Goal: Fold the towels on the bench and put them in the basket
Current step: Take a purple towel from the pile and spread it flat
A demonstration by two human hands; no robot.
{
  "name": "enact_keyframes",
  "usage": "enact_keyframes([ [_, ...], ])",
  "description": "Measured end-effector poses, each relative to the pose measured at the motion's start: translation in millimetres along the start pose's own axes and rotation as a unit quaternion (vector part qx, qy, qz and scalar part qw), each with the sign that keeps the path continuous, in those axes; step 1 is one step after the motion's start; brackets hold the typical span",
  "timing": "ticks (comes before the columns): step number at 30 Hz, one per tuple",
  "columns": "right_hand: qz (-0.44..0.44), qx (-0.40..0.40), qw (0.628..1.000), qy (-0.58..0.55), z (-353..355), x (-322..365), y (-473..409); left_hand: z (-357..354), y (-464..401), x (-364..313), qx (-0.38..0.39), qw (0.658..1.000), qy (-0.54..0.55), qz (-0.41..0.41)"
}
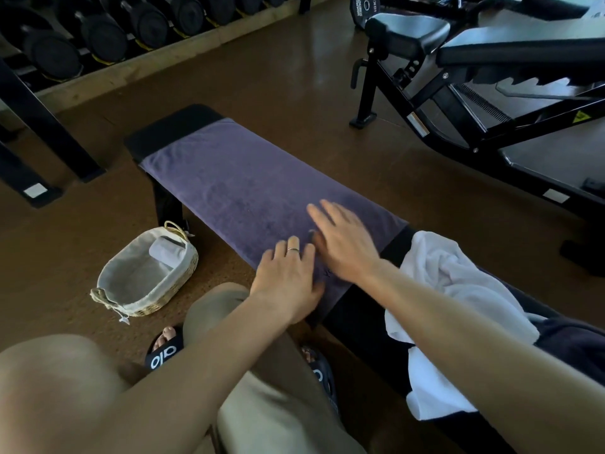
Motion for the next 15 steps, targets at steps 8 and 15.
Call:
enact_keyframes([
  [8, -0.125, 0.08, 0.988, 0.037, -20.7, -57.5, 6.6, -47.7, 2.9, 20.0, 0.148, 0.989, 0.001, 0.008],
  [15, -0.175, 0.082, 0.98, 0.047, -1.9, -67.2, -10.1, -51.3, 2.2, 21.3, 0.148, 0.989, 0.008, 0.011],
])
Point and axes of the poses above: each hand's wrist, its own y-axis away from the middle knuckle, its own z-axis out of the back of the hand, x = y × z, the point moved 8 cm from there along -y, towards the middle knuckle
